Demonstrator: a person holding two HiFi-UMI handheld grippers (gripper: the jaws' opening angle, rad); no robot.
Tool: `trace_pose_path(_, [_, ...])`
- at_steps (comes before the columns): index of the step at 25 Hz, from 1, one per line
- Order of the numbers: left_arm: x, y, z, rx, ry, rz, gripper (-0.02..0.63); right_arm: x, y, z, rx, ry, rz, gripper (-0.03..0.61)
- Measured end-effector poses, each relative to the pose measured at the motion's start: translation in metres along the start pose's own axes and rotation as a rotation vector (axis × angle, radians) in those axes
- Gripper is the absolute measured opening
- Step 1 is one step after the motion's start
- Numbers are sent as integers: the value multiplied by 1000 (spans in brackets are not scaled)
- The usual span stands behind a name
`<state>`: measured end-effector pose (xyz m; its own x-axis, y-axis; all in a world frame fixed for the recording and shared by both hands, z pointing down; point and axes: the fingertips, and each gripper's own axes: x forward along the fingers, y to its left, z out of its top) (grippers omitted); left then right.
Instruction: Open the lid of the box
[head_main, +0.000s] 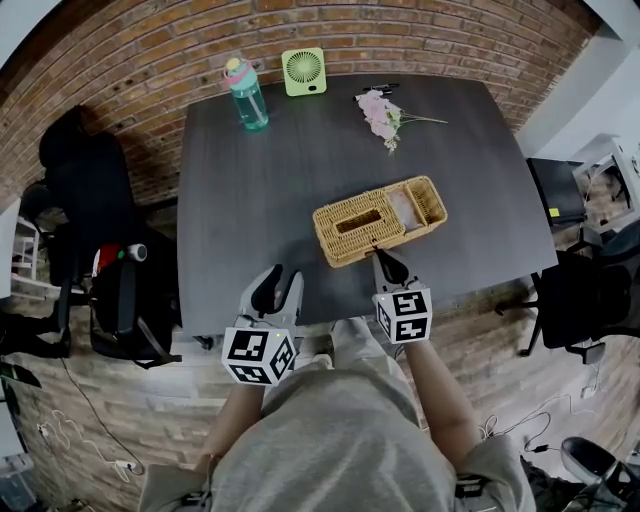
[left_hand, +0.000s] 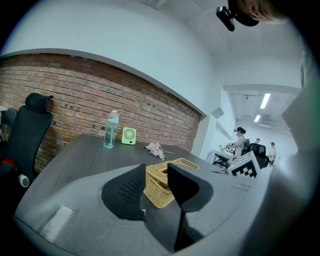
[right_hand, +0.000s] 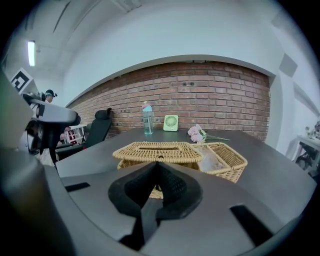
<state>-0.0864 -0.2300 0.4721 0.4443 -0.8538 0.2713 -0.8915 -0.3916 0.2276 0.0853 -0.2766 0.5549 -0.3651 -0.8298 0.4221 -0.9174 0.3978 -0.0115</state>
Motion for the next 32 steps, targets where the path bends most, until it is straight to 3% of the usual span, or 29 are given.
trace_pose_path(32, [-10,10,1,-3,-12,29,130,23,-6,119,-148,-108,63,16])
